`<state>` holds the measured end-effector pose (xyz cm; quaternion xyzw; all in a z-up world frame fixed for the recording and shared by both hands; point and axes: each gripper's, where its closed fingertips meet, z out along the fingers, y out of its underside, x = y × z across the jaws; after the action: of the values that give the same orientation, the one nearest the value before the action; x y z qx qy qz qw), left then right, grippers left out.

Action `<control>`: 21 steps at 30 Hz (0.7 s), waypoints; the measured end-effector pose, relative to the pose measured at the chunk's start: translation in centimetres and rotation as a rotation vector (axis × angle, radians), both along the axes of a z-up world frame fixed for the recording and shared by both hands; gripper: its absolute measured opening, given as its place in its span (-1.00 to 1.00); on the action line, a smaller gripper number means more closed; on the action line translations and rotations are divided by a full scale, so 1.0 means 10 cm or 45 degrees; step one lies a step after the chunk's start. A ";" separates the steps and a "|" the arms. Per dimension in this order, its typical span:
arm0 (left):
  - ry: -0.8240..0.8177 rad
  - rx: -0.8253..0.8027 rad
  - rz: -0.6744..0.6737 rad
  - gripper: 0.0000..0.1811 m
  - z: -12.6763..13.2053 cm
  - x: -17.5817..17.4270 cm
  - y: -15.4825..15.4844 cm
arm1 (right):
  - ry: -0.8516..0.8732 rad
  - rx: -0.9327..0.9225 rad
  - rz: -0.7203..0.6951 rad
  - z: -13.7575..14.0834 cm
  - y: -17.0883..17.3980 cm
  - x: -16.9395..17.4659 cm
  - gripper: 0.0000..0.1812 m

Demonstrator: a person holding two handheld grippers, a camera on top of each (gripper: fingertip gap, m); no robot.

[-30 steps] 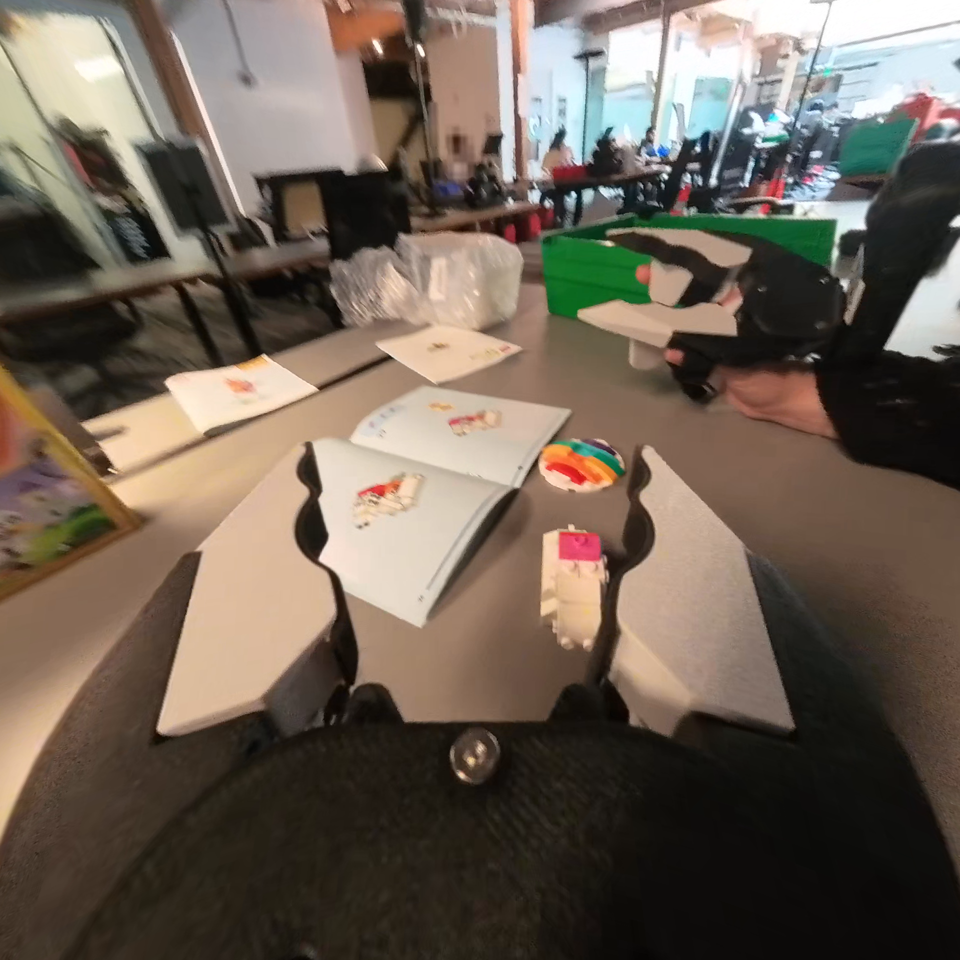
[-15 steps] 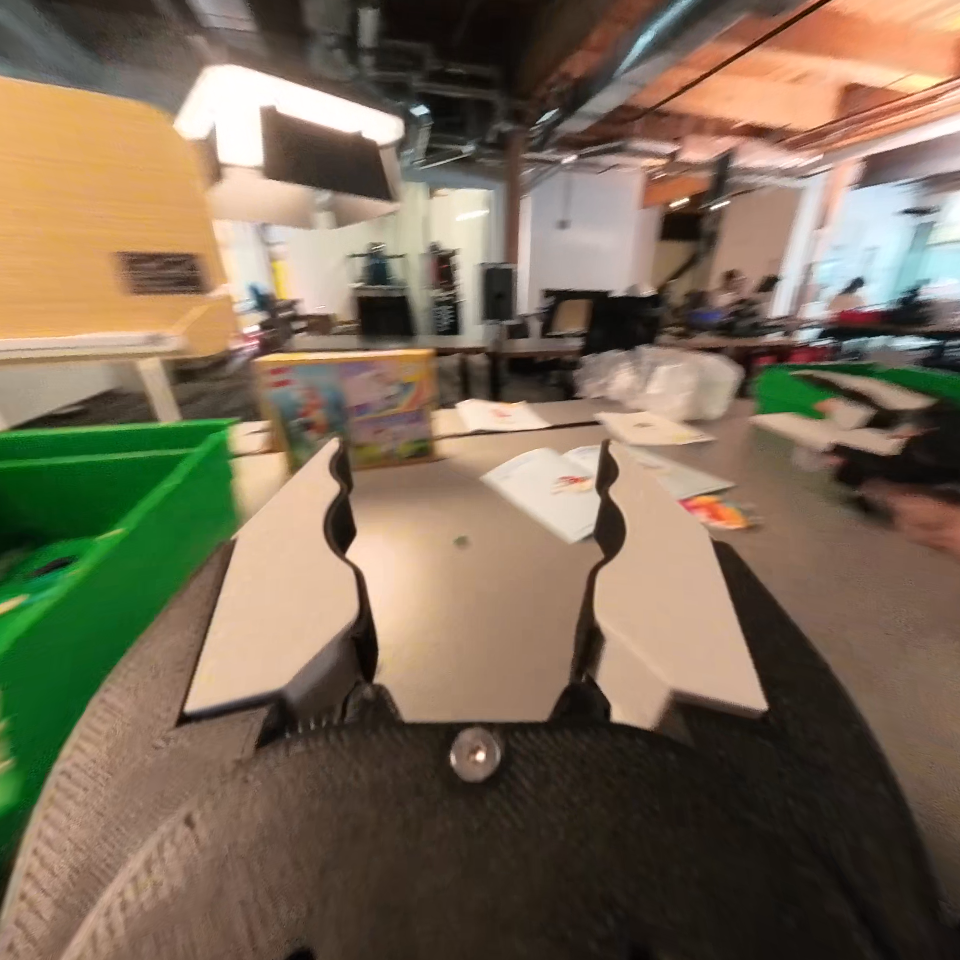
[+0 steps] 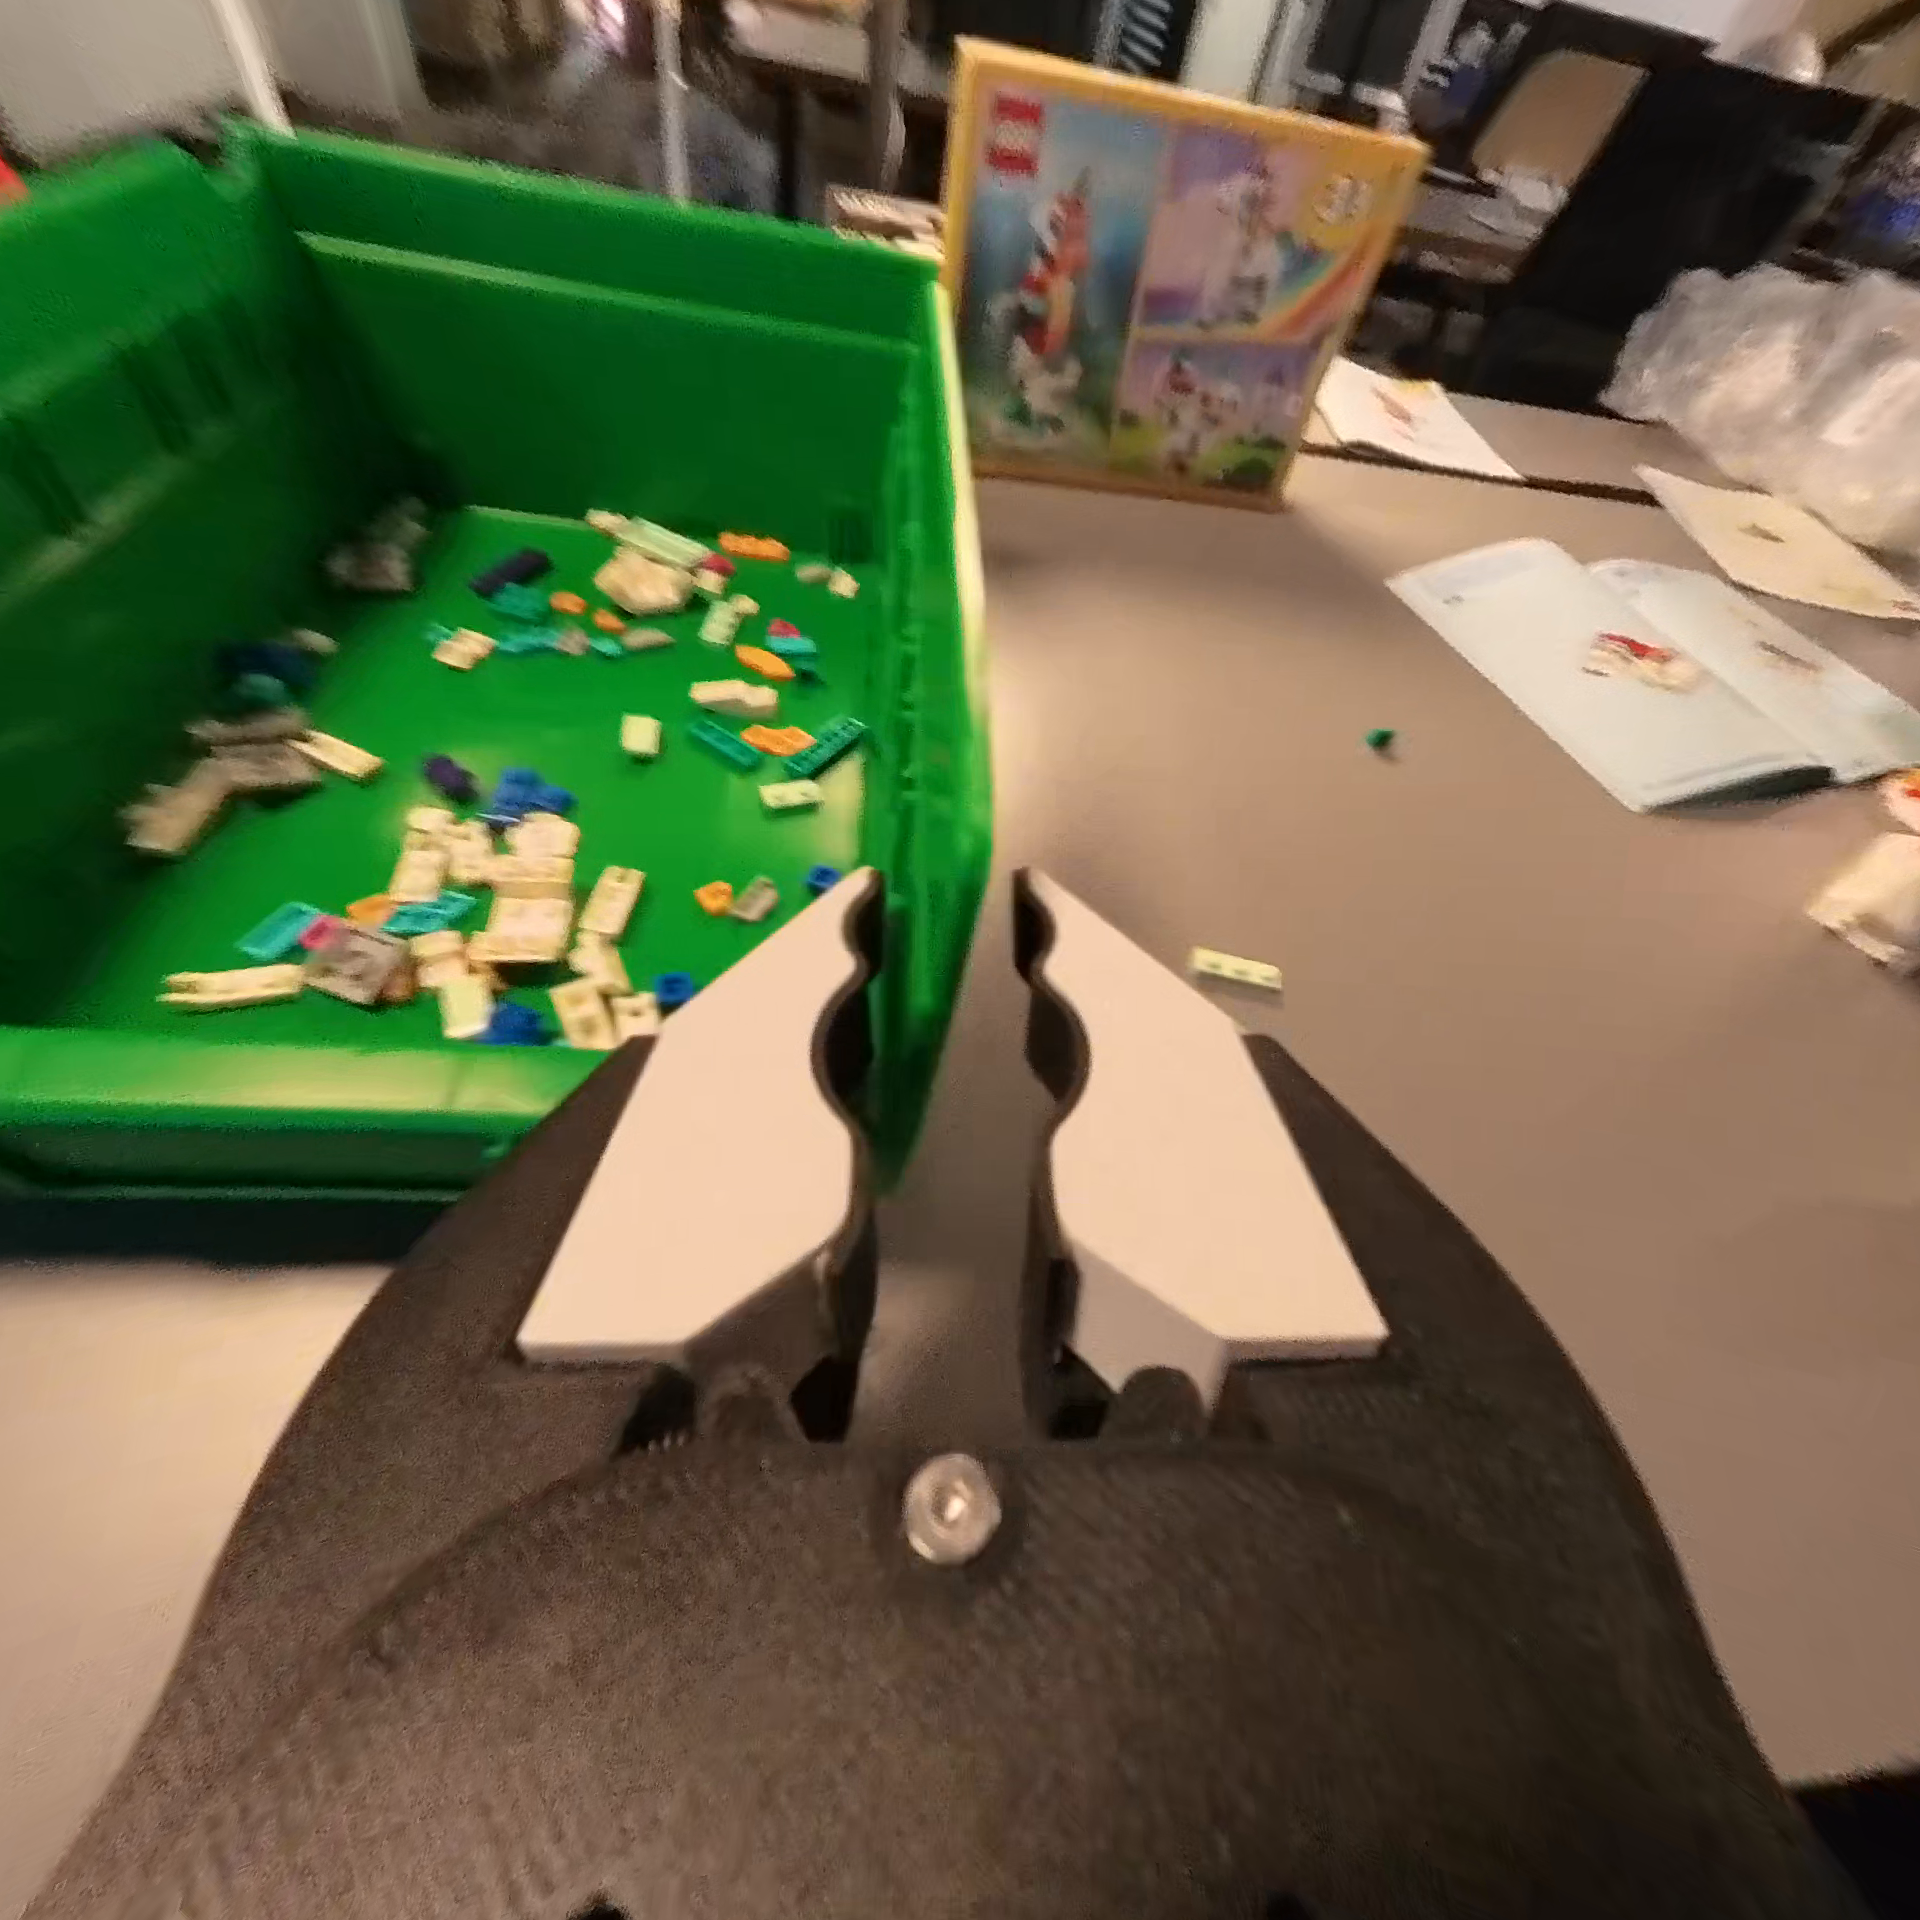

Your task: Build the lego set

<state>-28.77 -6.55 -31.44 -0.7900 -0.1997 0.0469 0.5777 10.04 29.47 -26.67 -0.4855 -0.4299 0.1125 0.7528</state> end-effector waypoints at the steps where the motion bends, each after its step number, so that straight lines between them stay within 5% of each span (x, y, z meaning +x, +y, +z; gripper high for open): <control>1: -0.027 0.002 -0.010 -0.77 -0.01 0.03 0.03 | -0.011 0.006 -0.012 -0.01 0.01 0.00 -0.30; 4: 0.016 0.008 -0.001 -0.75 0.02 0.12 0.07 | -0.049 0.025 -0.059 -0.04 0.05 0.01 -0.31; 7: -0.018 0.039 -0.056 -0.51 0.05 0.35 0.20 | -0.067 0.032 -0.117 -0.05 0.10 0.04 -0.32; 14: -0.214 0.109 -0.461 -0.40 0.23 0.97 0.63 | -0.086 0.034 -0.209 -0.06 0.19 0.11 -0.33; 21: -0.017 0.251 -0.363 -0.48 1.07 0.21 0.53 | -0.047 0.011 -0.289 -0.04 0.27 0.20 -0.34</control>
<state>-26.65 -1.29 -20.69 -0.7501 -0.0931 -0.0608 0.6519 12.07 32.22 -27.03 -0.5298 -0.3864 0.0158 0.7548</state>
